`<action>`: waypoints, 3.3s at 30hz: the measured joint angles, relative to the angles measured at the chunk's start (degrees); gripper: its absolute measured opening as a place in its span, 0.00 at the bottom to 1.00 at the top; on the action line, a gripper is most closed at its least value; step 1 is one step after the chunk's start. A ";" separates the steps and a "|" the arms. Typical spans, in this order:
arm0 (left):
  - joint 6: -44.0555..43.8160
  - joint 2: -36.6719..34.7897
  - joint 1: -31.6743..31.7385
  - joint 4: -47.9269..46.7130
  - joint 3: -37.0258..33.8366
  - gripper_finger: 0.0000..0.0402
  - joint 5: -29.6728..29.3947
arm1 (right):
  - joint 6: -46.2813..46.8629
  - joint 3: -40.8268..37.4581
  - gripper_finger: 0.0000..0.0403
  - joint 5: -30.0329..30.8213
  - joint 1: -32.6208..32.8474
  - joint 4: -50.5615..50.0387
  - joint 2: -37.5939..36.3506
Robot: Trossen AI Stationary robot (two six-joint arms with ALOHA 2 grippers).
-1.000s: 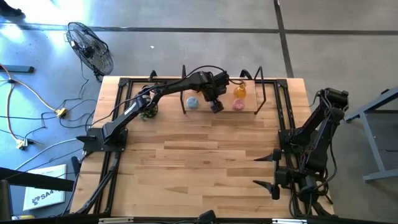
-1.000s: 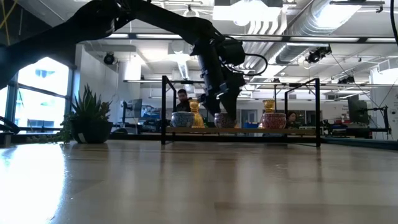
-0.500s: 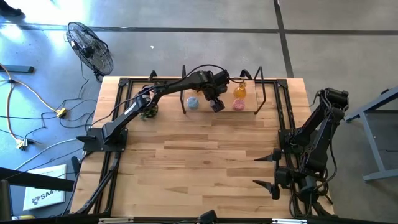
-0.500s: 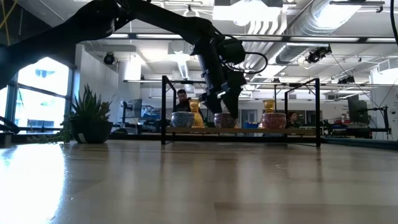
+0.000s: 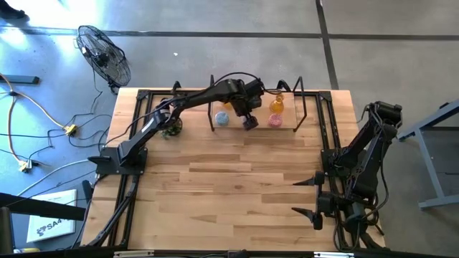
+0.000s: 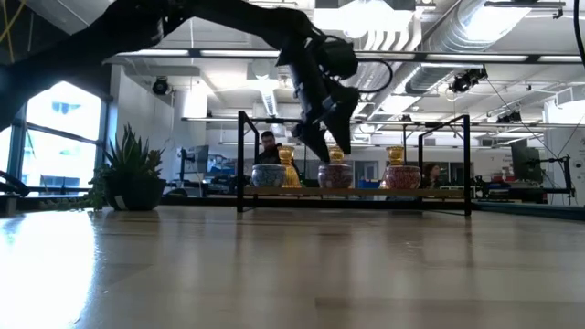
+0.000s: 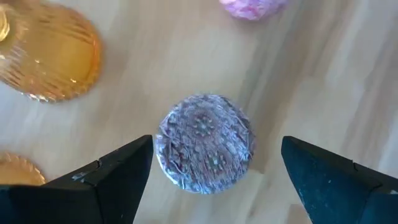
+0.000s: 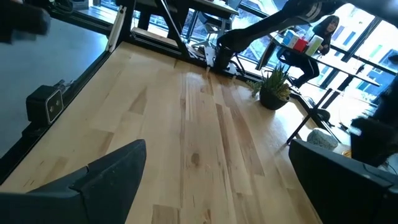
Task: Pick & Place candle stick holders
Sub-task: Return to Home Position
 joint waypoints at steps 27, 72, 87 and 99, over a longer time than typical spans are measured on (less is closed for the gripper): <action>-1.11 -22.86 -19.59 -25.34 -0.31 0.04 -18.57 | -21.92 -0.02 0.97 -34.12 -19.88 25.32 0.00; -21.05 -89.96 -56.15 4.05 -66.13 0.00 -48.80 | -36.84 1.77 0.01 -27.43 -21.01 16.12 -31.76; -10.22 -122.42 -56.19 38.65 -104.16 0.00 -50.09 | -27.96 -2.97 0.00 -35.39 -20.37 -13.39 -62.45; -7.14 -124.19 -56.22 59.41 -122.19 0.00 -43.60 | -32.04 -21.71 0.00 -43.63 -20.48 1.12 -69.37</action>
